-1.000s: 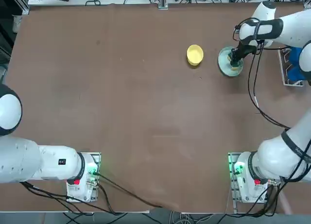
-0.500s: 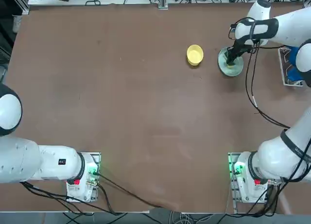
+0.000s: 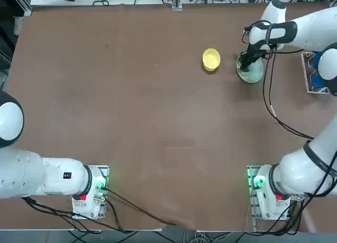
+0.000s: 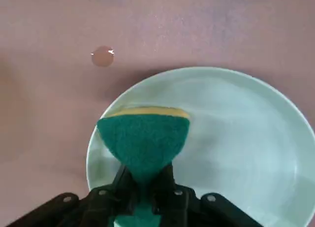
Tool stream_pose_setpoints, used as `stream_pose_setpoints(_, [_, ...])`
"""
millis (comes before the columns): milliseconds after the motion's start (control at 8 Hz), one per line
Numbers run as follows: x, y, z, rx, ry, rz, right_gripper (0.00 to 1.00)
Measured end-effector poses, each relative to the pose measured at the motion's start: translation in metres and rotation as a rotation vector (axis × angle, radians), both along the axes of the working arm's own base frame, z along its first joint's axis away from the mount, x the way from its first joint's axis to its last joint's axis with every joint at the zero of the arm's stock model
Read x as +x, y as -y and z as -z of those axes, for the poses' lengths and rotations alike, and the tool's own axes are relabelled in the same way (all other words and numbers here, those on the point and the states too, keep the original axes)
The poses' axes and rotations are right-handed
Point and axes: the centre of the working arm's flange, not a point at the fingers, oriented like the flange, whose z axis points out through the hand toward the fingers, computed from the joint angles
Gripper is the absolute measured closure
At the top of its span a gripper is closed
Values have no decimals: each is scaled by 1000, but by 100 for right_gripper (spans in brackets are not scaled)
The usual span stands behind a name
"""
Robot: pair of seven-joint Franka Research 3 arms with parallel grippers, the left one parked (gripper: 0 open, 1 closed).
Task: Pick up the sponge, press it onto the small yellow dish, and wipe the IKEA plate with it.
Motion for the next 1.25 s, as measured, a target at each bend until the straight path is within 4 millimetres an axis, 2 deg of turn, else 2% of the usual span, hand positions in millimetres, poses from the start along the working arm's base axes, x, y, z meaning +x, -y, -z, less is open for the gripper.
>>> stream_pose_setpoints(500, [-21,10,1,-8,-31,15,83])
stream_pose_setpoints(750, [-27,26,2,-11,-41,37,83])
stream_pose_setpoints(1250, [-27,66,1,-31,-32,25,83])
